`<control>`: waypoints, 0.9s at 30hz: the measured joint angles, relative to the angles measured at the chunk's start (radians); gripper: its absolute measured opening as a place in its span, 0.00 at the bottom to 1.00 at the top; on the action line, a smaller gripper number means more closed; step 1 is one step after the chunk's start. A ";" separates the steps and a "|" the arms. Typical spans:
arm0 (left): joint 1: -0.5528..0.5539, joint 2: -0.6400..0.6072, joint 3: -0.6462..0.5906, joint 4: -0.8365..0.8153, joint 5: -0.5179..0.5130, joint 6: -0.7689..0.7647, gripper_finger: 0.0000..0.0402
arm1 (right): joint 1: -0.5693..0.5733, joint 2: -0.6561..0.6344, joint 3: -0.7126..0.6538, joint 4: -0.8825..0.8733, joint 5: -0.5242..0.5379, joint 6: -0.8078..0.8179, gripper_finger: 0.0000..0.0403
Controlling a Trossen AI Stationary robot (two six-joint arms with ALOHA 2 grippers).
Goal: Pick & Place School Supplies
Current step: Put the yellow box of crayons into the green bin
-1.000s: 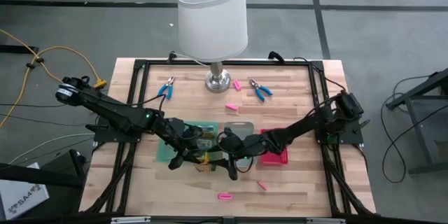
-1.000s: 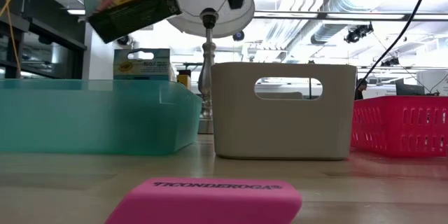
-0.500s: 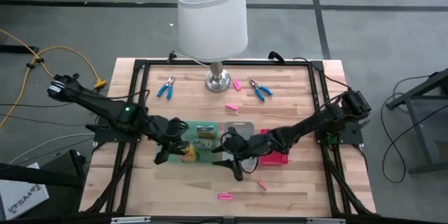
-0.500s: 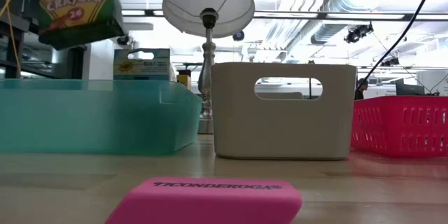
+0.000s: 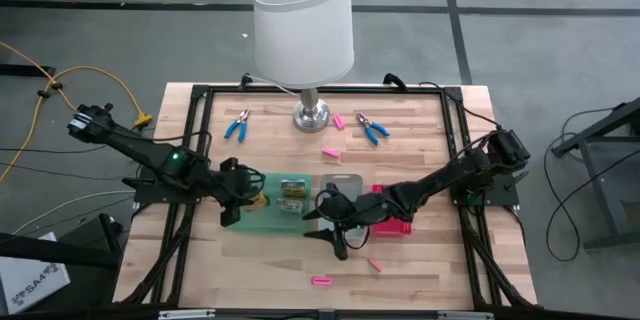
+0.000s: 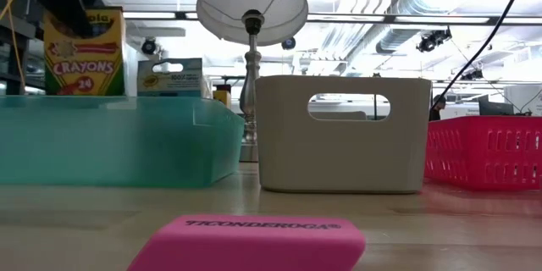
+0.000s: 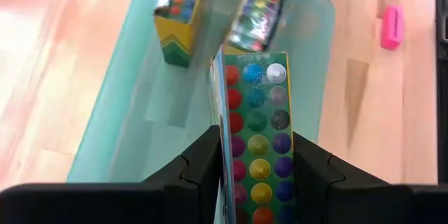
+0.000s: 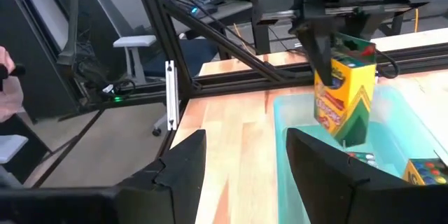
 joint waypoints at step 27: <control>0.007 0.017 -0.166 0.039 -0.116 -0.175 0.29 | 0.024 0.001 0.000 0.001 0.000 0.001 0.47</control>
